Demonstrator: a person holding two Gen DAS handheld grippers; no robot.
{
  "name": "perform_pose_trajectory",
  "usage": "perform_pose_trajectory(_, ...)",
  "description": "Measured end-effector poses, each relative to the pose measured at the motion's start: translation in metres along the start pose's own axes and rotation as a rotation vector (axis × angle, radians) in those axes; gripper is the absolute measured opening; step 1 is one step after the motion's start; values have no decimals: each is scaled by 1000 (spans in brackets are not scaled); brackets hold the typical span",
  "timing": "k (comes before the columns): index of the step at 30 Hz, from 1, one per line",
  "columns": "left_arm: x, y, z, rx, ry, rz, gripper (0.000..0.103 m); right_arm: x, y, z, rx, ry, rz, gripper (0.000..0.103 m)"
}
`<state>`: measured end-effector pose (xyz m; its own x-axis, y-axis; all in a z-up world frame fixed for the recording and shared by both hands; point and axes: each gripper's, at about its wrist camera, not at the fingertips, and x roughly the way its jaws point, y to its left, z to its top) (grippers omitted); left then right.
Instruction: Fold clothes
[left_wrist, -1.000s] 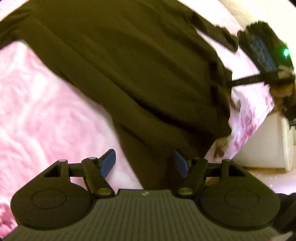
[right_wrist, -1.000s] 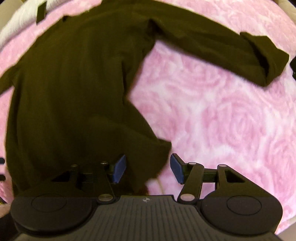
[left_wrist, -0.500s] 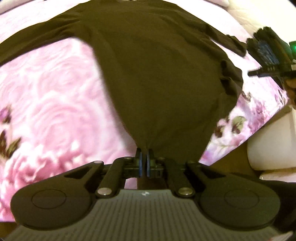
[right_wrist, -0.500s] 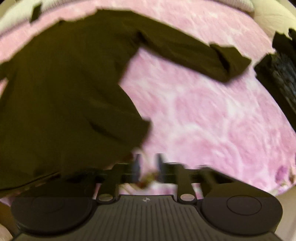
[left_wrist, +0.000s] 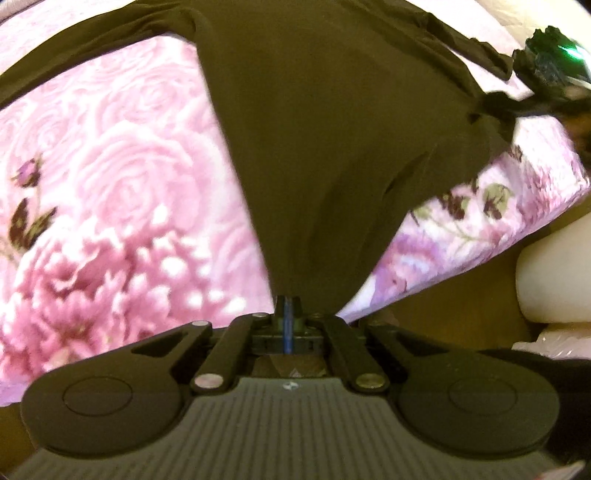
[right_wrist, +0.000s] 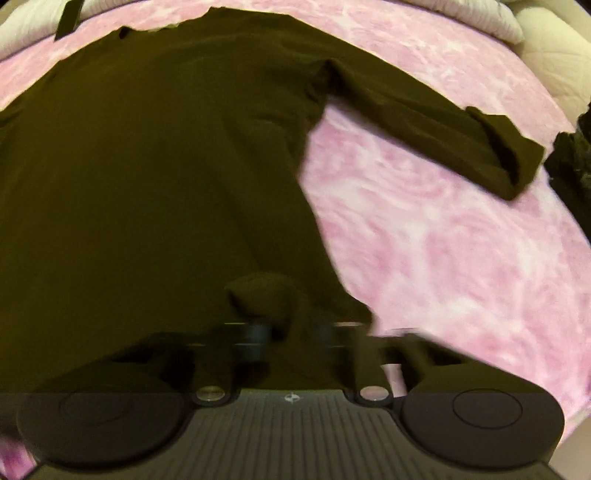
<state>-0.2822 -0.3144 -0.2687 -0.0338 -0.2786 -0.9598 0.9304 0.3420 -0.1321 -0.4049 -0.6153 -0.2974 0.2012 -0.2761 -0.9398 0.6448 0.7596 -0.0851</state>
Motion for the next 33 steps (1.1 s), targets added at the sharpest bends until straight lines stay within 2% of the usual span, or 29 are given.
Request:
perform_pose_trajectory(4, -6, 4, -2, -1, 7, 33, 0, -34, -52, -42, 53, 66, -7, 3)
perform_pose_trajectory(5, -6, 4, -1, -11, 5, 38, 0, -37, -61, -52, 58, 92, -19, 8)
perform_pose_trajectory(7, -5, 3, 3, -32, 2, 49, 0, -41, -78, -72, 78, 141, -42, 9)
perform_pose_trajectory(8, -2, 4, 4, -49, 2, 46, 2, -42, -85, -80, 107, 159, -43, 8)
perform_pose_trajectory(9, 1, 6, 5, -72, 4, 37, 6, -41, -92, -86, 143, 177, -36, 13)
perform_pose_trajectory(10, 5, 7, 6, -95, 6, 28, 11, -43, -97, -89, 177, 174, -21, 17)
perform_pose_trajectory(11, 9, 9, 7, -118, 8, 19, 25, -46, -101, -91, 210, 150, 2, 27)
perform_pose_trajectory(12, 12, 10, 8, -141, 10, 10, 31, -49, -104, -92, 242, 126, 26, 38)
perform_pose_trajectory(15, 23, 15, 11, -210, 16, -17, 31, -54, -103, -86, 281, 28, 101, 60)
perform_pose_trajectory(17, 30, 18, 12, -255, 19, -35, 31, -51, -101, -80, 275, -6, 143, 61)
perform_pose_trajectory(19, 40, 16, 13, -253, 30, -39, 30, -40, -102, -75, 260, -7, 160, 61)
perform_pose_trajectory(20, 43, 14, 13, -247, 29, -44, 25, -34, -102, -75, 254, -2, 169, 61)
perform_pose_trajectory(21, 45, 13, 13, -244, 26, -54, 10, -29, -102, -75, 248, 3, 177, 61)
perform_pose_trajectory(22, 47, 12, 13, -241, 23, -64, 5, -23, -102, -76, 247, 15, 190, 60)
perform_pose_trajectory(23, 44, 11, 13, -236, 14, -70, 3, -17, -102, -78, 250, 36, 206, 47)
perform_pose_trajectory(24, 36, 10, 13, -230, 0, -76, 3, -11, -102, -80, 250, 56, 218, 23)
perform_pose_trajectory(26, 17, 11, 12, -217, -30, -81, 3, -8, -105, -80, 243, 88, 229, 5)
perform_pose_trajectory(29, -18, 18, 4, -199, -55, -59, 3, -34, -109, -75, 231, 95, 246, 3)
perform_pose_trajectory(33, 1, 26, -5, -212, 17, -31, 3, -68, -100, -79, 143, 135, 288, 3)
